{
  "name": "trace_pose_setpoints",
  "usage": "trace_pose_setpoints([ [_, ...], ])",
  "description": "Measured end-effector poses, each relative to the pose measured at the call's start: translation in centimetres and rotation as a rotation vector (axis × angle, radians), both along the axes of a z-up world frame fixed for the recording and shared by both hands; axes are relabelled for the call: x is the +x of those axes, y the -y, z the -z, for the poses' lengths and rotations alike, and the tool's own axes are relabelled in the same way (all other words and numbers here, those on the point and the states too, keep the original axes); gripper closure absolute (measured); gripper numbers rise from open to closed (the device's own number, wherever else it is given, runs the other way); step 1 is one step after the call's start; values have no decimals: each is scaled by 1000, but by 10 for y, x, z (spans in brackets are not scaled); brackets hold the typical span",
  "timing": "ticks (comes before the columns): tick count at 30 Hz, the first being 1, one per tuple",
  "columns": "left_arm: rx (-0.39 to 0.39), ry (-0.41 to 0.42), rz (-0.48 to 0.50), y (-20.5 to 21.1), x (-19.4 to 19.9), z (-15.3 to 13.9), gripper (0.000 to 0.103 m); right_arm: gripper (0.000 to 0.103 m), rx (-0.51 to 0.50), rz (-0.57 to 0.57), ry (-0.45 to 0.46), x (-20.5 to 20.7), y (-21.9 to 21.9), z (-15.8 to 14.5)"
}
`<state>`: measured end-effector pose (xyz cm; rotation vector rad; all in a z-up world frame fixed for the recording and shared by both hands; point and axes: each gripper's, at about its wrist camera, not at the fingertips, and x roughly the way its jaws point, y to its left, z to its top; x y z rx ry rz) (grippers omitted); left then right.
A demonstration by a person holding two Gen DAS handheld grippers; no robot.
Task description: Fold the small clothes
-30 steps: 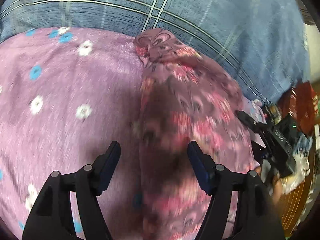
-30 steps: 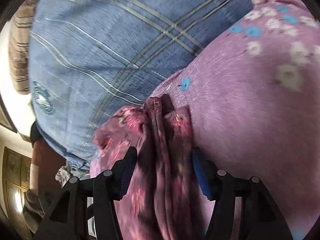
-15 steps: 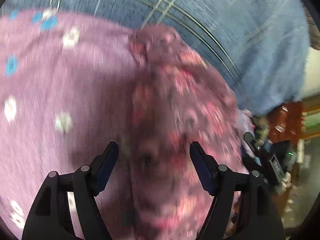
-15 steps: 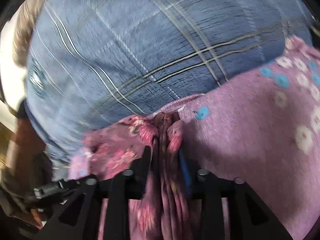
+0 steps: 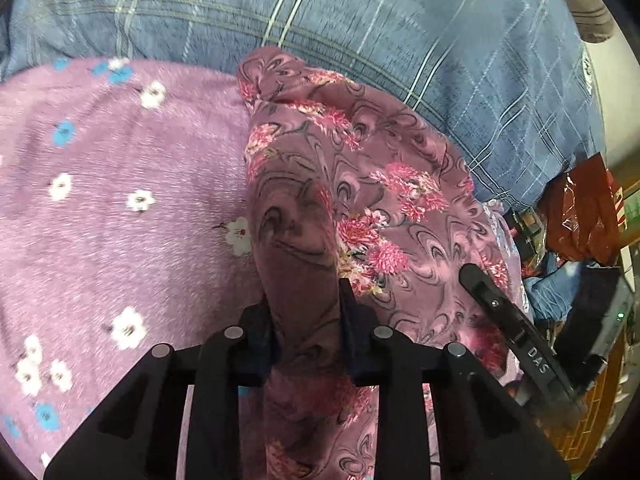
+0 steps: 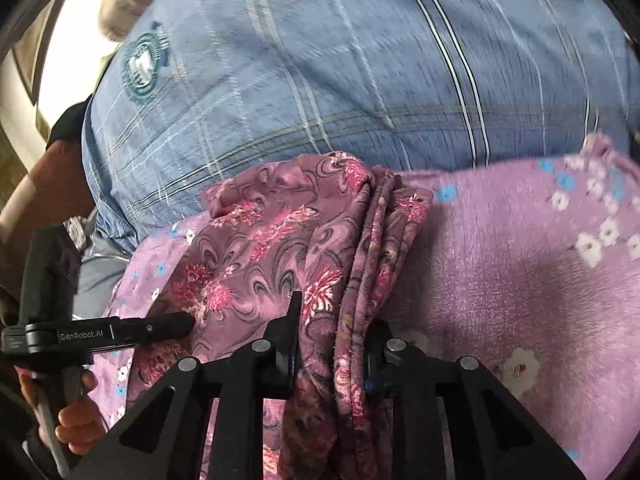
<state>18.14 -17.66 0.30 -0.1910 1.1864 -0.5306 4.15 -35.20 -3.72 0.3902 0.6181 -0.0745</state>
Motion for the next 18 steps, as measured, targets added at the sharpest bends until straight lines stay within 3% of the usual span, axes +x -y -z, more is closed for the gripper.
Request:
trace_pose_setpoints([
  [11, -59, 94, -30, -80, -66, -47, 79, 81, -19, -65, 74, -65, -63, -42],
  [18, -73, 43, -43, -135, -117, -32, 78, 81, 95, -128, 55, -103, -104, -19],
])
